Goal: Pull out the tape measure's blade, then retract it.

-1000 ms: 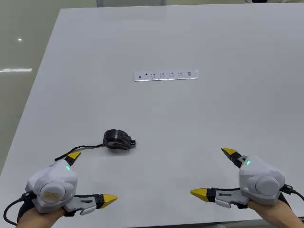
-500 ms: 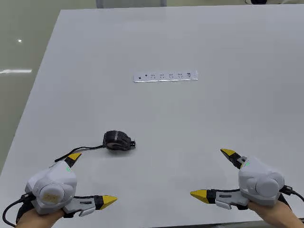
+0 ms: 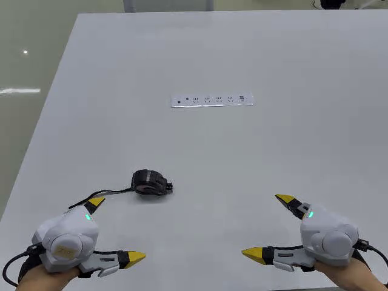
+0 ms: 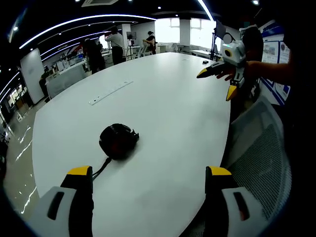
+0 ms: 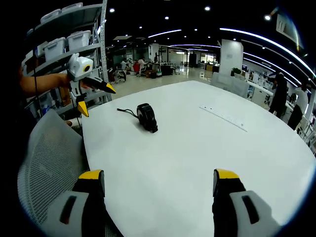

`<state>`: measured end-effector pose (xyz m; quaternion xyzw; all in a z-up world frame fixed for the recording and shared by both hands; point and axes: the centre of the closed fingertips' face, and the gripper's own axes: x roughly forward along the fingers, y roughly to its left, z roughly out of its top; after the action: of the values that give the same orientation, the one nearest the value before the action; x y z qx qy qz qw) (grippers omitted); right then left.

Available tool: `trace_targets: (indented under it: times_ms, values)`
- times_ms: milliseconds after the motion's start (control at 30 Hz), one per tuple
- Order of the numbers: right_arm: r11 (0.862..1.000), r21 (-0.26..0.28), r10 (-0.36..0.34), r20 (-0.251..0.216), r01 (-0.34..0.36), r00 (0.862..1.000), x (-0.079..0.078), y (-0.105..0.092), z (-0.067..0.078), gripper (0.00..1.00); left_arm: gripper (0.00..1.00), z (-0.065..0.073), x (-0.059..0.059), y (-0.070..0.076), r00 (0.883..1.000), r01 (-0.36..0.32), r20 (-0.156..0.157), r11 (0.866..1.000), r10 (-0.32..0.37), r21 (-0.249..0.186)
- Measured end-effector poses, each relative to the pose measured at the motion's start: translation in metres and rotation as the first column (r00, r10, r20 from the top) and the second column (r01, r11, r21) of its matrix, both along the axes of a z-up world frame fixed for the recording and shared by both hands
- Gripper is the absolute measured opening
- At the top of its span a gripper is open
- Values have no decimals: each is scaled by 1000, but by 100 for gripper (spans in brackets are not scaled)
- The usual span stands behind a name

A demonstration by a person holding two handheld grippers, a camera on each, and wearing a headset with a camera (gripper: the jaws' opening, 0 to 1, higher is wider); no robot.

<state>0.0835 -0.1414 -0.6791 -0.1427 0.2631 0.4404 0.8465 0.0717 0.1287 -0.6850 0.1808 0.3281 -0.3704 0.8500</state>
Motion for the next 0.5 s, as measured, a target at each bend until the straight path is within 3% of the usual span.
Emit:
trace_targets:
  times_ms: [500]
  values:
    - [995, -21, 97, 42, -96, 994, 17, 12, -2, 82, 81, -11, 21, 11, 997, 72, 0, 995, -72, 70]
